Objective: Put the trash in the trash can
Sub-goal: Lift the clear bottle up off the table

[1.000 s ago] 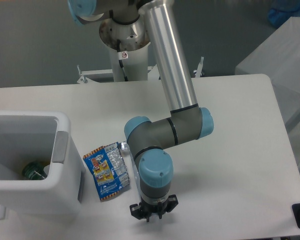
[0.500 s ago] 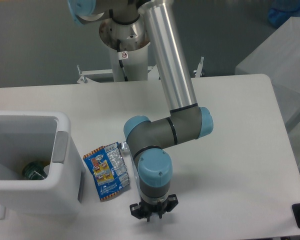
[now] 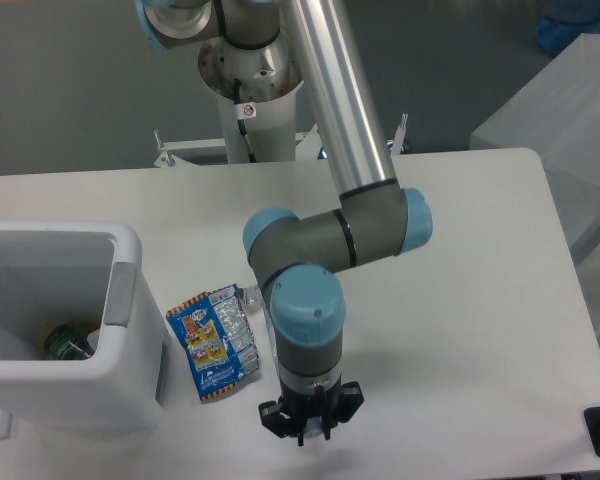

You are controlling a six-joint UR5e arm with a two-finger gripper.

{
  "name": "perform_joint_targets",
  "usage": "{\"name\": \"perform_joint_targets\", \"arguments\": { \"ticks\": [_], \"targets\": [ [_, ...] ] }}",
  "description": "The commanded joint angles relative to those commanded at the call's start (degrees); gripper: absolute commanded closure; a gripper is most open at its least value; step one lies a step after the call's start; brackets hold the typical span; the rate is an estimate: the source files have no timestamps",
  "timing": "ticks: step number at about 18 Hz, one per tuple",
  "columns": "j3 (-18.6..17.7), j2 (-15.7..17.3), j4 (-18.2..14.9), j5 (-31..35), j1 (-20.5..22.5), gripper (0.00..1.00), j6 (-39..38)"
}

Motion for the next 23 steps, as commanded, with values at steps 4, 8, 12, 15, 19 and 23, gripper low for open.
{"name": "perform_joint_targets", "arguments": {
  "ticks": [4, 8, 12, 15, 19, 23],
  "targets": [
    [2.37, 2.72, 1.76, -0.44, 1.58, 0.60, -0.35],
    [5.88, 4.84, 3.60, -2.54, 2.90, 0.60, -0.61],
    [8.18, 6.68, 6.50, -3.34, 3.34, 0.60, -3.60],
    [8.18, 8.26, 8.17, -3.16, 2.99, 0.60, -6.85],
    [8.09, 12.13, 8.88, -3.25, 2.55, 0.59, -10.46],
    [7.92, 14.07, 13.18, -4.13, 0.18, 0.59, -10.02]
  ]
}}
